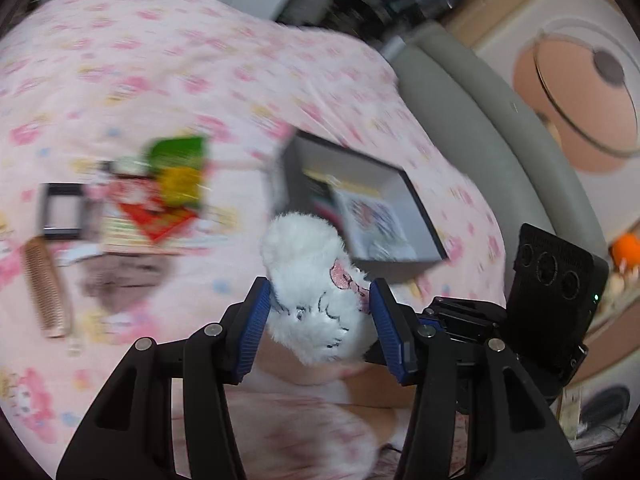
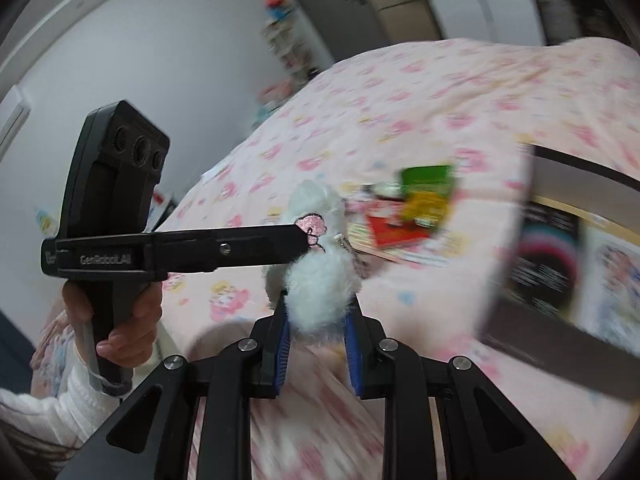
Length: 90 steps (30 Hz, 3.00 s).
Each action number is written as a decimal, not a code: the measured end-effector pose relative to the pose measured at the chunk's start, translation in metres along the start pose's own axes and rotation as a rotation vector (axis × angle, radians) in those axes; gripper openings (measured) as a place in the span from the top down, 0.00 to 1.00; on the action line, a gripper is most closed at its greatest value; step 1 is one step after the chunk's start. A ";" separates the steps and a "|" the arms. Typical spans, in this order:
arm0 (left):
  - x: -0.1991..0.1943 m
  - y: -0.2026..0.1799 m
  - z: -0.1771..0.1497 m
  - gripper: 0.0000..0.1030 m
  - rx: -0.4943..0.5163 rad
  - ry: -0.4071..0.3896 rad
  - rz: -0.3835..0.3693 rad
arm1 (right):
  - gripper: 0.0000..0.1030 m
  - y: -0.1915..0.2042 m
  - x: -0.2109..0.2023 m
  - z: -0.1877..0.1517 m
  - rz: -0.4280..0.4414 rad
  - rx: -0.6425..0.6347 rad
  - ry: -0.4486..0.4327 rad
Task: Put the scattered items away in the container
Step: 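Carry the plush keychain toward the black box with the right gripper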
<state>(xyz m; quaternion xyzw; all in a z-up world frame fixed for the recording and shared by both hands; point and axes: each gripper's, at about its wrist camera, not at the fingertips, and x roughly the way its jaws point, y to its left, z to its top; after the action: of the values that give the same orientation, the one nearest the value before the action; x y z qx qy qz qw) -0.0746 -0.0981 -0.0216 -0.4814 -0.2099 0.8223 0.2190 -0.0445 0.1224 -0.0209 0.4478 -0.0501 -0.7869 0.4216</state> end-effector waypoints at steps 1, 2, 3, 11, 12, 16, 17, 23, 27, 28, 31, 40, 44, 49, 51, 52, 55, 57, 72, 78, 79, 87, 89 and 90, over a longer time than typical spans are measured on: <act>0.014 -0.013 -0.002 0.50 0.016 0.029 -0.003 | 0.80 -0.012 -0.016 -0.011 -0.031 0.016 -0.006; 0.030 -0.025 -0.003 0.50 0.034 0.060 -0.002 | 0.80 -0.025 -0.028 -0.023 -0.057 0.043 -0.005; 0.048 -0.037 -0.005 0.50 0.050 0.094 -0.001 | 0.80 -0.040 -0.037 -0.035 -0.072 0.081 -0.001; 0.180 -0.069 -0.033 0.53 0.028 0.332 -0.052 | 0.80 -0.131 -0.046 -0.107 -0.204 0.300 0.077; 0.185 -0.066 -0.037 0.53 0.016 0.343 -0.040 | 0.80 -0.140 -0.042 -0.111 -0.227 0.320 0.092; 0.193 -0.048 -0.039 0.53 -0.024 0.345 0.058 | 0.80 -0.160 -0.029 -0.117 -0.313 0.351 0.122; 0.193 -0.043 -0.038 0.53 -0.053 0.346 0.050 | 0.80 -0.165 -0.027 -0.118 -0.323 0.365 0.116; 0.188 -0.045 -0.041 0.53 -0.045 0.323 0.089 | 0.79 -0.170 -0.031 -0.119 -0.459 0.398 0.062; 0.189 -0.048 -0.043 0.53 -0.060 0.317 0.086 | 0.78 -0.181 -0.043 -0.123 -0.533 0.458 0.013; 0.190 -0.046 -0.043 0.53 -0.066 0.316 0.083 | 0.78 -0.187 -0.047 -0.124 -0.506 0.503 -0.017; 0.192 -0.051 -0.039 0.53 -0.066 0.292 0.067 | 0.77 -0.196 -0.047 -0.128 -0.478 0.576 -0.044; 0.228 -0.045 -0.028 0.52 -0.219 0.256 -0.022 | 0.77 -0.209 -0.046 -0.134 -0.455 0.677 -0.082; 0.241 -0.052 -0.031 0.52 -0.182 0.277 0.062 | 0.75 -0.217 -0.042 -0.128 -0.463 0.702 -0.088; 0.239 -0.059 -0.042 0.51 -0.123 0.321 0.141 | 0.71 -0.223 -0.027 -0.128 -0.415 0.720 -0.025; 0.235 -0.059 -0.045 0.51 -0.129 0.319 0.130 | 0.70 -0.220 -0.025 -0.127 -0.405 0.701 -0.019; 0.234 -0.059 -0.046 0.52 -0.137 0.317 0.117 | 0.70 -0.218 -0.025 -0.128 -0.396 0.694 -0.016; 0.233 -0.058 -0.045 0.52 -0.171 0.310 0.038 | 0.70 -0.214 -0.023 -0.129 -0.378 0.670 -0.004; 0.234 -0.062 -0.043 0.51 -0.166 0.304 -0.006 | 0.70 -0.212 -0.021 -0.128 -0.356 0.655 0.000; 0.222 -0.074 -0.051 0.58 -0.140 0.271 0.056 | 0.70 -0.204 -0.032 -0.127 -0.405 0.639 -0.095; 0.226 -0.069 -0.046 0.49 -0.214 0.236 0.037 | 0.70 -0.196 -0.027 -0.128 -0.359 0.621 -0.047; 0.228 -0.072 -0.046 0.49 -0.200 0.239 0.052 | 0.70 -0.199 -0.026 -0.127 -0.343 0.627 -0.043; 0.235 -0.088 -0.052 0.49 -0.178 0.250 0.048 | 0.70 -0.215 -0.035 -0.132 -0.392 0.756 -0.141; 0.236 -0.087 -0.052 0.47 -0.193 0.246 0.041 | 0.67 -0.218 -0.040 -0.131 -0.444 0.780 -0.152; 0.237 -0.087 -0.052 0.47 -0.201 0.243 0.041 | 0.61 -0.223 -0.034 -0.129 -0.450 0.786 -0.119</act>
<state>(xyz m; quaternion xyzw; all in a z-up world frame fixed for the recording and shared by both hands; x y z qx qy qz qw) -0.1192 0.1133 -0.1625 -0.6009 -0.2532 0.7373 0.1767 -0.0776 0.3275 -0.1768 0.5276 -0.2705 -0.8045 0.0346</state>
